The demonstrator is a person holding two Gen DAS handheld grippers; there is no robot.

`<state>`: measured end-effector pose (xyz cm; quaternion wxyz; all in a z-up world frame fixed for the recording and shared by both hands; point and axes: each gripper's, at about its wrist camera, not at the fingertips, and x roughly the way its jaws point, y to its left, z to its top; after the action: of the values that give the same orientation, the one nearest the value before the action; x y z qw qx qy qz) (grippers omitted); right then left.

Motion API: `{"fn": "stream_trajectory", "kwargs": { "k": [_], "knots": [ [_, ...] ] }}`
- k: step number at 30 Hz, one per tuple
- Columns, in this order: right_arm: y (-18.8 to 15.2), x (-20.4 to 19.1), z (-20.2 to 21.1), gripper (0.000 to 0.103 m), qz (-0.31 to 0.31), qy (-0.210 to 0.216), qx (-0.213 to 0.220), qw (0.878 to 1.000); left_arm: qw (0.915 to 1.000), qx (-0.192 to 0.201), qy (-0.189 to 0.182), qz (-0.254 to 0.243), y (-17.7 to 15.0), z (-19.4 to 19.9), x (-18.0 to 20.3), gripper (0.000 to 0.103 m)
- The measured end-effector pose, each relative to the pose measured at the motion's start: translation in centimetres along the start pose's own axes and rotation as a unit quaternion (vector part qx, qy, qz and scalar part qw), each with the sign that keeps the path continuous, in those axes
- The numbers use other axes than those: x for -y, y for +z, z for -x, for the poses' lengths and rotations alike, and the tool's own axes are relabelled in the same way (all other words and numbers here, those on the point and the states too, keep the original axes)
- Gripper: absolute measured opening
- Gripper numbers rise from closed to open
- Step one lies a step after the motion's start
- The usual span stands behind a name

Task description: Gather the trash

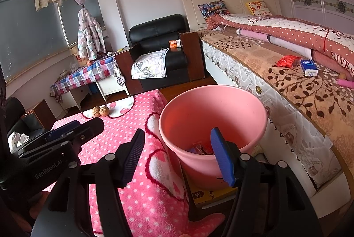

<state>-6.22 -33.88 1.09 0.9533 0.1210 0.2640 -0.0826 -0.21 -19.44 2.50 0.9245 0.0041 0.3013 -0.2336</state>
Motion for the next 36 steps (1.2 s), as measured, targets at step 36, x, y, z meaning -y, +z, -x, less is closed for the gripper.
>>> {"fn": "stream_trajectory", "kwargs": {
  "k": [36],
  "knots": [
    [-0.33, -0.03, 0.06, 0.062, -0.001, 0.000, -0.007, 1.000, 1.0000, -0.005, 0.001, -0.001, -0.14, -0.25, -0.33, 0.059]
  ]
}}
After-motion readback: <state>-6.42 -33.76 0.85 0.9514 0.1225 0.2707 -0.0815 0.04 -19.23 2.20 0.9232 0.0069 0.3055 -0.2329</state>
